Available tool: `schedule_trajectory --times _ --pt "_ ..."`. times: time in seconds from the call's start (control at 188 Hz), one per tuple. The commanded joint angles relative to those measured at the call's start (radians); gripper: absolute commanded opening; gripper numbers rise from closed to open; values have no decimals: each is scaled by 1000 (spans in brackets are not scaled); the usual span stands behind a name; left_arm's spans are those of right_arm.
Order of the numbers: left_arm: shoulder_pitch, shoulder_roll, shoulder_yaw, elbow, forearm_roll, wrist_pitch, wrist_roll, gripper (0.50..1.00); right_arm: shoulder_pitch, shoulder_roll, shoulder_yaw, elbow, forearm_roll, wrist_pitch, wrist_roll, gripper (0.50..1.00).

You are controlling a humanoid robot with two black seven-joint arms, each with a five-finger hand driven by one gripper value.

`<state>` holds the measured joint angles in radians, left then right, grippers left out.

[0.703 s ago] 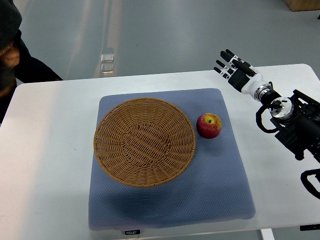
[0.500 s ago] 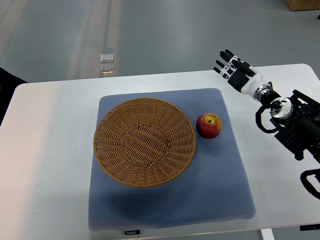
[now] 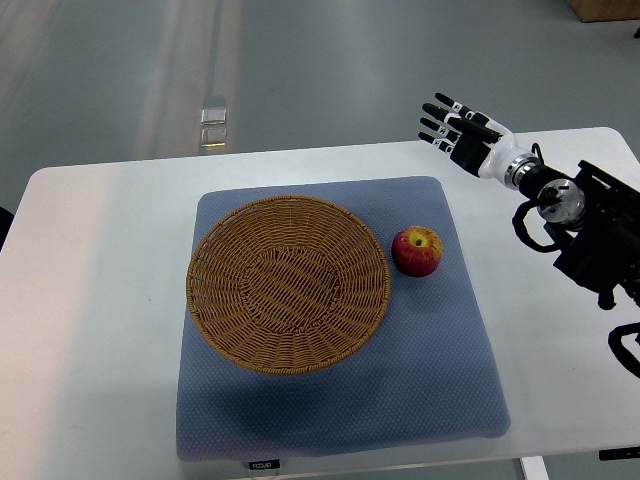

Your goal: Place red apple in basket with right hand

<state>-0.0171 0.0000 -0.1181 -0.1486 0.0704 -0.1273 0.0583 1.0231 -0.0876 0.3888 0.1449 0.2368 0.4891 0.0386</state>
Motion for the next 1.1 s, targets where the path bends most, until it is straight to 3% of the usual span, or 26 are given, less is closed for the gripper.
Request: schedule_trajectory --times 0.0,0.112,0.351,0.357,0.41,0.452,0.458,0.468,0.5,0.548,0.554,0.607,0.66,0.665,0.788,0.793,0.846,1.096 --pt "0 0 0 -3 0 0 0 1000 78 -24 -123 7 -146 63 -11 928" --pt "0 0 0 -5 0 0 0 1000 161 -64 -275 9 -300 122 -28 928" --pt "0 0 0 -12 2 0 0 1000 331 -73 -518 71 -573 122 -28 928" --pt "0 0 0 -12 2 0 0 1000 380 -78 -572 131 -652 122 -31 928" --pt "0 0 -2 -12 2 0 0 1000 426 -100 -622 218 -737 122 -31 928" --pt "0 0 -2 -12 2 0 0 1000 426 -100 -622 219 -737 122 -31 928" --pt "0 0 -2 -12 2 0 0 1000 471 -136 -669 339 -820 122 -32 928" --pt "0 0 -2 -12 2 0 0 1000 482 -145 -679 370 -836 122 -32 928" --pt "0 0 -2 -12 2 0 0 1000 511 -167 -697 444 -873 122 -32 928" --pt "0 0 -2 -12 2 0 0 1000 511 -167 -697 444 -873 122 -32 928" --pt "0 0 -2 -12 2 0 0 1000 550 -196 -729 554 -916 122 -42 928" --pt "0 0 -2 -12 2 0 0 1000 578 -213 -774 639 -926 122 -60 928" --pt "0 0 -2 -12 2 0 0 1000 578 -213 -774 639 -926 122 -60 928" --pt "0 0 -2 -12 2 0 0 1000 598 -230 -810 689 -926 122 -68 928" --pt "0 0 0 -12 2 -2 1 1000 623 -270 -837 734 -924 122 -69 928" --pt "0 0 0 -14 2 -3 1 1000 629 -299 -843 781 -926 122 -71 928" --pt "0 0 0 -14 2 -6 1 1000 629 -325 -841 815 -926 122 -71 928" --pt "-1 0 2 -17 3 -12 1 1000 612 -357 -838 832 -929 122 -71 928"
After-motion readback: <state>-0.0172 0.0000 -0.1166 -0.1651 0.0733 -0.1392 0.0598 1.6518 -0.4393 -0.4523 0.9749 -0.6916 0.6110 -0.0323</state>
